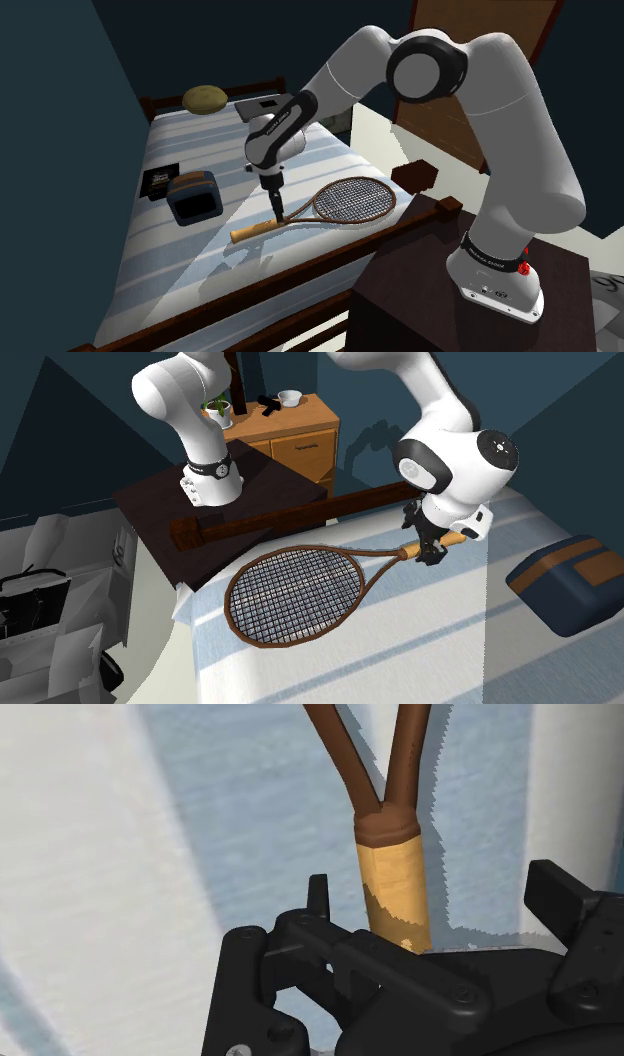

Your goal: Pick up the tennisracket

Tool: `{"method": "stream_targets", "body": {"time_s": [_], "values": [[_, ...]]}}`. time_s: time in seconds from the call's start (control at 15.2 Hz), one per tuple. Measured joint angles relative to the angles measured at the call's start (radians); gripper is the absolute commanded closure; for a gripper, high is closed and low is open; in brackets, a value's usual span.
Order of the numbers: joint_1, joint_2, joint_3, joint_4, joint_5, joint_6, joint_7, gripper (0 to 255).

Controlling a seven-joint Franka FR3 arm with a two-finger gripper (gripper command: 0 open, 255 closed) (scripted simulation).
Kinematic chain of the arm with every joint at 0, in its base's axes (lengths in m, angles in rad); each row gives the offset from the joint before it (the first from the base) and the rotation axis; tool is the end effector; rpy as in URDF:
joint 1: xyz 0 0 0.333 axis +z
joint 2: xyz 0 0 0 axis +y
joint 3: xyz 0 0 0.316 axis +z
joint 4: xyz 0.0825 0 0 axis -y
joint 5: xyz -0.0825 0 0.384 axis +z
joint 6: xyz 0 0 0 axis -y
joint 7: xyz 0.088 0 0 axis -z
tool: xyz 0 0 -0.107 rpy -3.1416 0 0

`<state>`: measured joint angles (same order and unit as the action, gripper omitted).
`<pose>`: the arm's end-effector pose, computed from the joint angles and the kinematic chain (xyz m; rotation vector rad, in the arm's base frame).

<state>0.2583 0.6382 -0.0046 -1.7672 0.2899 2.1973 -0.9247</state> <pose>0.6156 0.1702 0.1866 -2.5271 -1.3541 0.1797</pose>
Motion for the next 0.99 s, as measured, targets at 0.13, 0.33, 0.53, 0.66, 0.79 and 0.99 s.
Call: {"method": "stream_targets", "body": {"time_s": [0.13, 0.33, 0.53, 0.66, 0.79, 0.99], "values": [[-0.001, 0.022, 0.002, 0.002, 0.003, 0.019, -0.008, 0], [-0.001, 0.056, 0.005, 0.010, 0.007, 0.044, -0.014, 0], [-0.002, 0.071, 0.006, 0.018, 0.008, 0.051, -0.017, 255], [-0.002, 0.071, 0.007, 0.022, 0.008, 0.050, -0.017, 255], [-0.002, 0.072, 0.007, 0.023, 0.008, 0.049, -0.017, 255], [-0.002, 0.072, 0.007, 0.024, 0.008, 0.049, -0.017, 255]]}}
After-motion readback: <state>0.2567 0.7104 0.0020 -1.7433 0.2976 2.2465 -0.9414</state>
